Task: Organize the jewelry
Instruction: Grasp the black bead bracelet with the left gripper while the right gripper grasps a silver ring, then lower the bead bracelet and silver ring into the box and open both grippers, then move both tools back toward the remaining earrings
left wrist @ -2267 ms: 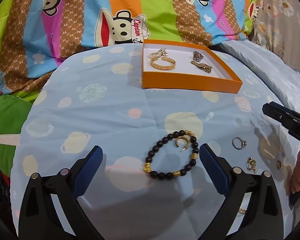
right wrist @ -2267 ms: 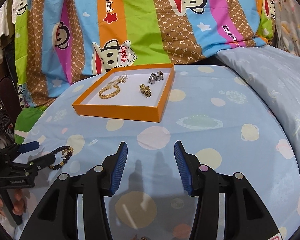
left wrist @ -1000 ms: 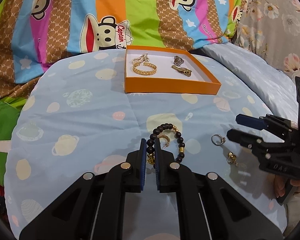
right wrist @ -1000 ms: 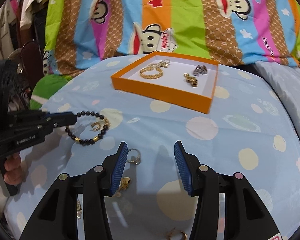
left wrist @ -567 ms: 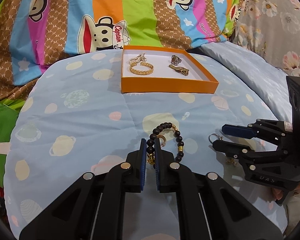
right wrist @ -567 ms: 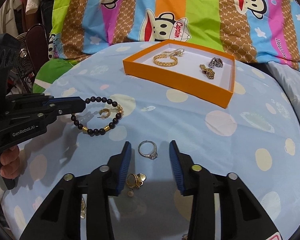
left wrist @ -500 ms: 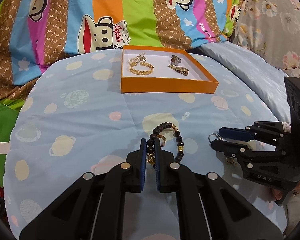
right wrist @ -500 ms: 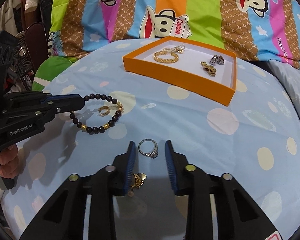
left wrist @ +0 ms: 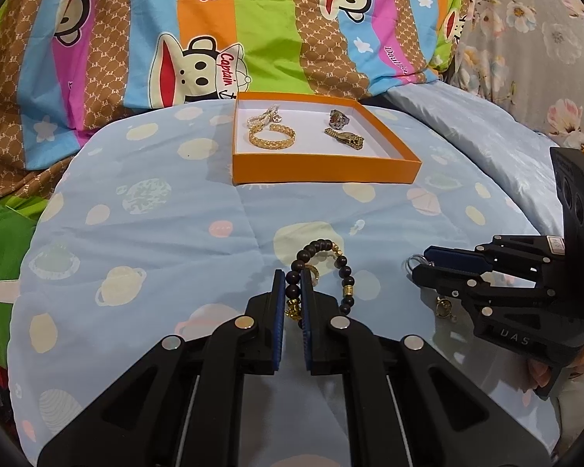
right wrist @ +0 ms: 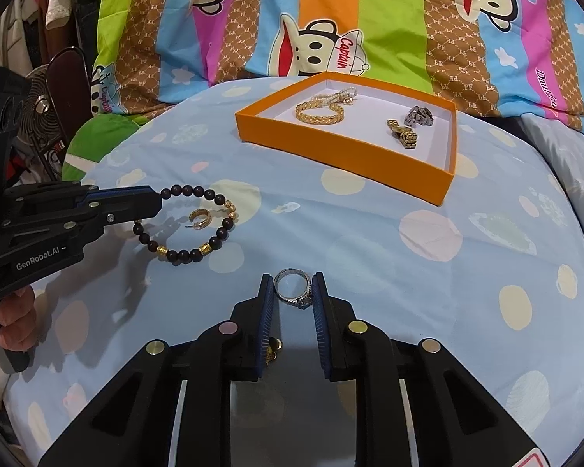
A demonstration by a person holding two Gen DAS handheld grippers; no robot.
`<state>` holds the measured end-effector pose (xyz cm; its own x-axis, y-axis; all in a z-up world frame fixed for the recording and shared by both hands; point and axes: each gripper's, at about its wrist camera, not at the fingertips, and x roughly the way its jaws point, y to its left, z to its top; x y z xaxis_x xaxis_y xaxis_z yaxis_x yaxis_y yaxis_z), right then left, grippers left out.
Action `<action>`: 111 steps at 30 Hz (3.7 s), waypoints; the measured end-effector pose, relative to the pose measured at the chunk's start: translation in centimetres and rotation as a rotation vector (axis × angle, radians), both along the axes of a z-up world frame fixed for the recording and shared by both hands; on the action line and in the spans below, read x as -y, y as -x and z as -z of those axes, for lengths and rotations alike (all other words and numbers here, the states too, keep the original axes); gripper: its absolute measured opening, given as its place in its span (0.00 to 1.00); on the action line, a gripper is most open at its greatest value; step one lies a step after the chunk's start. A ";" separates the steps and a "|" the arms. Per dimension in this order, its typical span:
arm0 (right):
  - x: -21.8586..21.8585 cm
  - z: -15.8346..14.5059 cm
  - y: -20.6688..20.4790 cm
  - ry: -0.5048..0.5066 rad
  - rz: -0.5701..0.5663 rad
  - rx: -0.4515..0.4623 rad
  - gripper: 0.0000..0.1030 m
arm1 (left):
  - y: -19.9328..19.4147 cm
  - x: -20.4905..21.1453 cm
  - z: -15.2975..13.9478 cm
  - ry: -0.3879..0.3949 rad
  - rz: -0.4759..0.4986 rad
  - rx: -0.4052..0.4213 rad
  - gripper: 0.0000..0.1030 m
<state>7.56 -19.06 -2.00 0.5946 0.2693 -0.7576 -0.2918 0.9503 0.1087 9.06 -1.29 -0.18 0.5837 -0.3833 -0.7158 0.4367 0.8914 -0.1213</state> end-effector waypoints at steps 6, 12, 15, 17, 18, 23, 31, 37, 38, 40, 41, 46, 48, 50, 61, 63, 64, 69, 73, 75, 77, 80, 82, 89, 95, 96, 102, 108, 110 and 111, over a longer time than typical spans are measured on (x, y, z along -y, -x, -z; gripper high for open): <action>1.3 -1.0 0.2 -0.053 0.029 0.016 0.18 | 0.5 0.5 -1.3 0.025 0.011 -0.001 0.07; 3.5 -3.5 -0.9 -0.071 0.084 0.055 0.18 | 0.3 2.2 -5.2 0.033 0.063 0.057 0.07; 4.7 -5.0 -2.3 -0.069 0.106 0.077 0.18 | -0.6 3.7 -7.7 0.030 0.099 0.106 0.07; 5.6 -5.9 -3.7 -0.073 0.121 0.091 0.18 | -1.7 4.8 -9.4 0.033 0.118 0.136 0.07; 6.0 -6.3 -4.4 -0.078 0.127 0.094 0.18 | -2.2 5.2 -10.0 0.036 0.124 0.147 0.07; 7.8 -7.6 -9.0 -0.106 0.165 0.097 0.18 | -7.1 7.9 -11.9 0.076 0.128 0.165 0.07; 9.3 -7.0 -14.6 -0.118 0.191 0.071 0.18 | -17.5 12.7 -9.7 0.076 0.141 0.057 0.07; 9.0 -5.4 -16.6 -0.114 0.176 0.043 0.18 | -23.2 14.6 -5.2 0.000 0.096 -0.020 0.07; 8.8 -5.2 -16.9 -0.110 0.170 0.039 0.18 | -23.9 14.7 -4.5 -0.010 0.095 -0.031 0.07; 8.4 -4.8 -17.4 -0.103 0.158 0.030 0.18 | -25.1 14.8 -3.3 -0.031 0.091 -0.052 0.07; 8.1 -4.6 -17.7 -0.103 0.152 0.026 0.18 | -25.5 14.8 -3.0 -0.036 0.093 -0.061 0.07; 6.8 -3.9 -18.6 -0.106 0.132 0.007 0.18 | -27.1 14.1 -1.9 -0.037 0.071 -0.099 0.09; 6.1 -3.7 -19.0 -0.101 0.123 0.002 0.18 | -27.4 13.4 -2.1 -0.039 0.047 -0.088 0.20; 5.4 -3.4 -19.4 -0.098 0.112 -0.003 0.18 | -27.3 12.3 -2.6 -0.028 0.014 -0.066 0.44; 2.3 -1.1 -20.7 -0.051 0.088 -0.052 0.19 | -23.2 5.8 -4.2 -0.042 -0.129 0.050 0.54; 2.0 -0.8 -20.7 -0.049 0.091 -0.049 0.19 | -22.5 5.0 -4.0 -0.030 -0.135 0.042 0.56; 2.0 -0.9 -20.6 -0.047 0.099 -0.038 0.20 | -22.3 4.8 -3.9 -0.027 -0.133 0.037 0.56; 3.1 -3.0 -19.1 -0.078 0.134 0.023 0.20 | -20.9 3.5 -3.9 -0.029 -0.146 0.041 0.56; 5.1 -6.1 -16.1 -0.107 0.174 0.095 0.20 | -18.7 2.2 -4.6 -0.018 -0.150 0.060 0.57; 6.3 -7.2 -14.0 -0.125 0.195 0.120 0.21 | -17.2 1.5 -4.9 -0.018 -0.154 0.073 0.61; 7.4 -7.9 -11.8 -0.150 0.216 0.134 0.25 | -15.1 0.7 -5.0 -0.004 -0.150 0.070 0.63; 8.7 -8.0 -8.5 -0.167 0.239 0.137 0.26 | -12.1 0.0 -4.3 -0.008 -0.146 0.062 0.64; 9.1 -7.7 -6.0 -0.146 0.253 0.142 0.26 | -10.1 -0.2 -3.5 -0.019 -0.134 0.046 0.64; 9.4 -5.2 1.9 -0.098 0.277 0.118 0.26 | -3.9 -0.2 -0.6 -0.058 -0.128 0.004 0.64; 7.7 -2.6 6.7 -0.041 0.293 0.101 0.26 | -0.3 0.1 0.5 -0.072 -0.132 0.003 0.64; 7.6 -2.3 7.3 -0.043 0.299 0.099 0.26 | 0.0 0.2 0.6 -0.069 -0.127 0.002 0.64; 6.9 -0.8 9.6 -0.077 0.284 0.052 0.26 | 1.8 0.4 1.3 -0.041 -0.124 -0.030 0.71; 6.2 -0.4 9.8 -0.085 0.270 0.034 0.26 | 2.2 0.5 1.2 -0.052 -0.141 -0.012 0.71; 6.1 -0.4 9.8 -0.084 0.267 0.031 0.26 | 2.1 0.4 1.3 -0.050 -0.148 -0.015 0.71; 6.1 -0.3 9.7 -0.079 0.268 0.027 0.26 | 2.1 0.3 1.3 -0.049 -0.152 -0.017 0.71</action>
<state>-2.16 -25.12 -1.71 0.6726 0.1568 -0.7232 -0.0346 0.9829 0.1809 6.97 -1.61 -1.49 0.6199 -0.2564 -0.7416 0.2949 0.9520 -0.0826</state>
